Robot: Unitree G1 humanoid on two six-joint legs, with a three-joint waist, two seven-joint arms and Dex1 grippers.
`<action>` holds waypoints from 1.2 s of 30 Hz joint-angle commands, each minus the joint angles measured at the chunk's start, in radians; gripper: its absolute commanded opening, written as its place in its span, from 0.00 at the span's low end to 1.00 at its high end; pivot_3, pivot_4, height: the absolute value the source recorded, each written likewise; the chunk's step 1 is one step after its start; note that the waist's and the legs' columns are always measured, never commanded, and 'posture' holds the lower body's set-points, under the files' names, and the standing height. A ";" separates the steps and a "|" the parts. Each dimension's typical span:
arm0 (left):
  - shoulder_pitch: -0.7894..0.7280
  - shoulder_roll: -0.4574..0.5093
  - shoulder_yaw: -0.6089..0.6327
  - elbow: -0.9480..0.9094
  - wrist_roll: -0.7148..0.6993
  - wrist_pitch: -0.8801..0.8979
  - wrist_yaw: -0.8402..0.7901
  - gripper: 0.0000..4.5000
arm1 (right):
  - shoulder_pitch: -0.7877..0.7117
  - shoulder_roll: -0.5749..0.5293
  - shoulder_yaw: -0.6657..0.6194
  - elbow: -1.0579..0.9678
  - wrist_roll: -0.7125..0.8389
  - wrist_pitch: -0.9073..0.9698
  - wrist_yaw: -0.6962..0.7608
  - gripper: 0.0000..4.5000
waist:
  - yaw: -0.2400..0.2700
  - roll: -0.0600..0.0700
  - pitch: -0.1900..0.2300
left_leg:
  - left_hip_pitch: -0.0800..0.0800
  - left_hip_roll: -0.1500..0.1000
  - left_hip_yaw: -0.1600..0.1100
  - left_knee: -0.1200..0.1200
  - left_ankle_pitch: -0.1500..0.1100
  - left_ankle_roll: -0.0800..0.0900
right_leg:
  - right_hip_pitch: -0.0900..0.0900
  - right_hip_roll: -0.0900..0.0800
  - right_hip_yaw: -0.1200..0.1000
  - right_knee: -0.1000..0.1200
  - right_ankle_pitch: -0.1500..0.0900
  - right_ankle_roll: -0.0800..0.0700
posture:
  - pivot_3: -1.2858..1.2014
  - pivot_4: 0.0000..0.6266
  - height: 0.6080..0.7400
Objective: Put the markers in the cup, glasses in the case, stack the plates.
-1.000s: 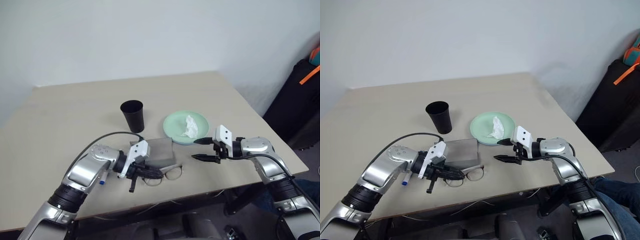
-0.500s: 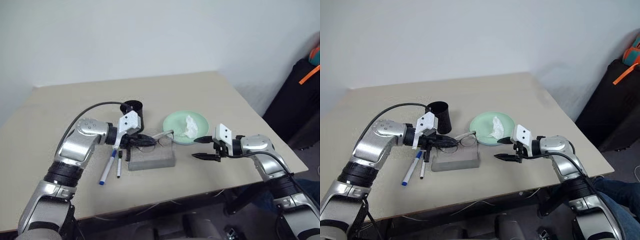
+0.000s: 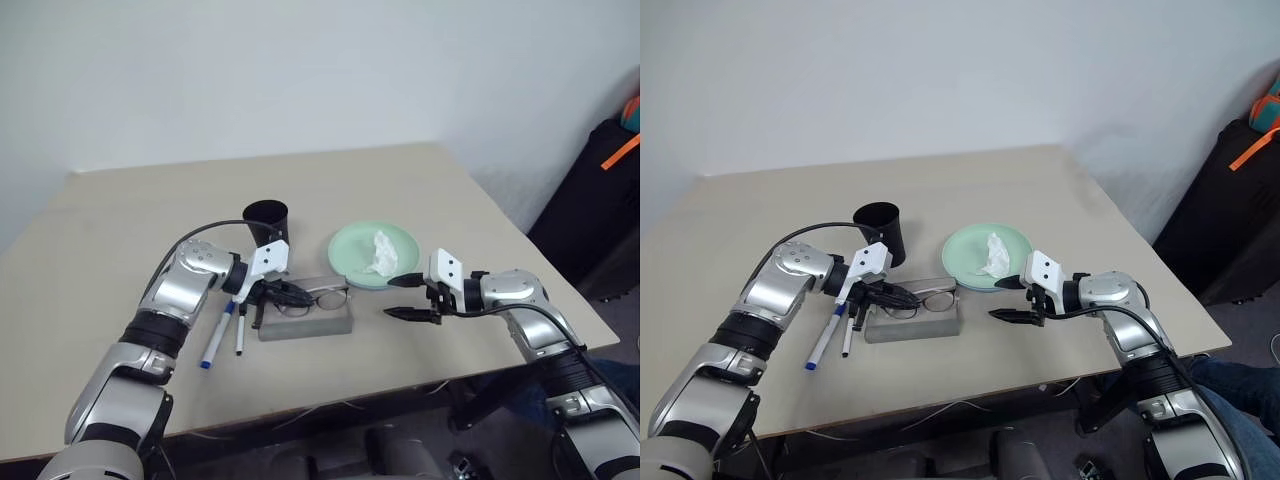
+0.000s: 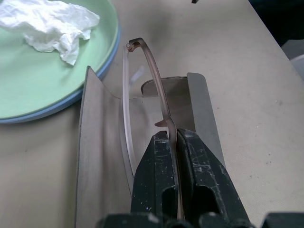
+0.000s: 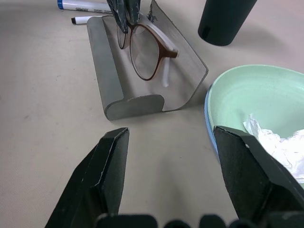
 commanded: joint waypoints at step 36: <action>-0.063 -0.010 -0.076 0.117 0.027 0.006 -0.137 0.37 | -0.007 -0.004 -0.009 -0.030 0.005 -0.015 -0.008 0.68 | 0.000 0.000 0.000 | 0.001 -0.001 -0.002 0.001 0.000 0.001 | 0.003 0.000 0.000 0.000 0.000 0.000 | 0.52 0.00 1.00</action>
